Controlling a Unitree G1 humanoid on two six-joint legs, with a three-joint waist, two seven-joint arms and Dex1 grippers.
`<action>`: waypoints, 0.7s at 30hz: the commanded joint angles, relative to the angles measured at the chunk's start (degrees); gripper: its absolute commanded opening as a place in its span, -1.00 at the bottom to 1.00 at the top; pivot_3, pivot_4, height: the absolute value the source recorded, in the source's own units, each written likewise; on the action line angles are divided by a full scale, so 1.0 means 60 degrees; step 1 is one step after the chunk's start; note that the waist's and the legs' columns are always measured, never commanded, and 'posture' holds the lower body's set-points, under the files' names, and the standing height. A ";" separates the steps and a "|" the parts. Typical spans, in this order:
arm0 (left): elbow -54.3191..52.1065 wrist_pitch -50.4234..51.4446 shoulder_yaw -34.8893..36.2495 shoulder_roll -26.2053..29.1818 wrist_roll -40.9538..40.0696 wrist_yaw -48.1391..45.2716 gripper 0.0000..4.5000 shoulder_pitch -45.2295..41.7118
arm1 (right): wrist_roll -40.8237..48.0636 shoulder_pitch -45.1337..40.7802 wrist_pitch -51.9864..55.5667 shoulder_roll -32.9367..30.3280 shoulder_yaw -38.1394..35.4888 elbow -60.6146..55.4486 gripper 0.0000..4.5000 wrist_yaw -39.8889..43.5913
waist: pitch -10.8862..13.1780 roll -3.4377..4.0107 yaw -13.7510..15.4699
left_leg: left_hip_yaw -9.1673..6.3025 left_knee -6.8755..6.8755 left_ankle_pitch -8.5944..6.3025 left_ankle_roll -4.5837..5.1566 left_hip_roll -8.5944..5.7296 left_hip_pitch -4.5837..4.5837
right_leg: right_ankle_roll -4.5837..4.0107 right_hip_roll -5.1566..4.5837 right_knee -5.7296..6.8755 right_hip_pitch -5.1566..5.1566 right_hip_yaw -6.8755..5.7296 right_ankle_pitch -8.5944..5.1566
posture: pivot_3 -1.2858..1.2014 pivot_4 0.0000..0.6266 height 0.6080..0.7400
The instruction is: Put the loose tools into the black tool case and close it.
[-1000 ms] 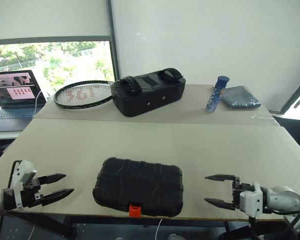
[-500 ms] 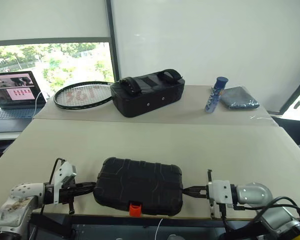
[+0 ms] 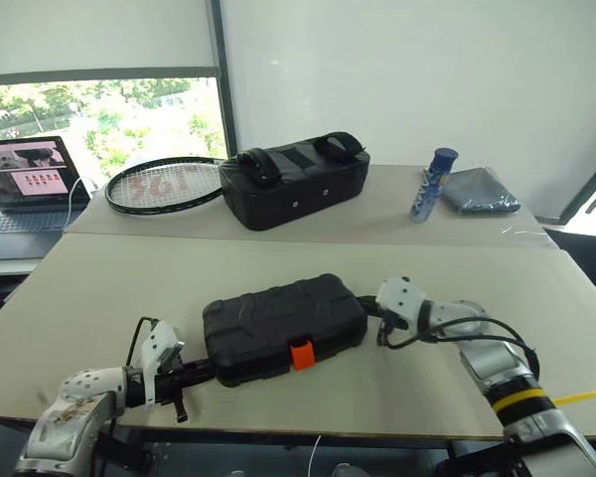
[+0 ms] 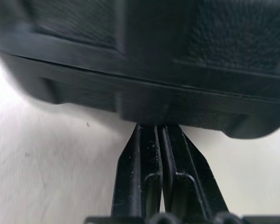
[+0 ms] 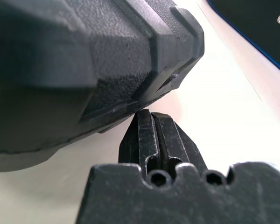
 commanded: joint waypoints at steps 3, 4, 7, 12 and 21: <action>-0.0312 -0.0190 0.0768 0.1040 -0.0632 -0.1167 -0.92 0.0449 | 0.0310 0.0933 -0.0059 -0.1151 -0.0981 -0.0977 -1.00 0.0362 | 0.0002 0.0002 0.0059 | -0.0004 0.0000 -0.0002 0.0003 -0.0009 -0.0008 | 0.0004 -0.0013 -0.0010 0.0002 -0.0007 -0.0001 | 0.03 -0.52 1.00; -0.0217 -0.0214 0.0813 0.1315 -0.0669 -0.1493 -0.92 0.0522 | 0.0460 0.1222 -0.0175 -0.1365 -0.1178 -0.1142 -1.00 0.0493 | 0.0002 0.0002 0.0095 | -0.0004 0.0000 -0.0003 0.0004 -0.0013 -0.0011 | 0.0007 -0.0019 -0.0010 0.0001 -0.0010 -0.0002 | 0.03 -0.52 1.00; -0.0065 0.0057 0.0911 0.1981 -0.0971 -0.2307 -0.92 0.0554 | 0.0946 0.2094 -0.0350 -0.1855 -0.1645 -0.1746 -1.00 0.0918 | 0.0003 0.0005 0.0073 | 0.0003 0.0002 -0.0003 0.0004 -0.0017 0.0003 | 0.0010 -0.0021 -0.0011 0.0012 -0.0007 -0.0004 | 0.03 -0.52 1.00; -0.0090 0.1330 0.0968 0.2356 -0.2196 -0.2797 -0.92 -0.0859 | 0.2924 0.4067 0.0340 -0.2317 -0.2227 -0.4384 -1.00 0.2190 | 0.0008 0.0010 0.0010 | 0.0004 0.0000 -0.0002 0.0005 -0.0003 0.0028 | 0.0013 0.0004 -0.0001 0.0025 -0.0001 -0.0007 | 0.03 -0.52 1.00; 0.1009 0.1729 -0.1179 0.0411 -0.1181 -0.1371 -0.92 -0.5214 | 0.3092 0.5559 0.2894 -0.1433 -0.0953 -0.8084 -1.00 0.0806 | 0.0004 0.0002 -0.0004 | -0.0006 0.0038 -0.0002 0.0005 -0.0010 0.0024 | 0.0077 0.0012 0.0002 0.0044 0.0004 -0.0028 | 0.03 -0.52 1.00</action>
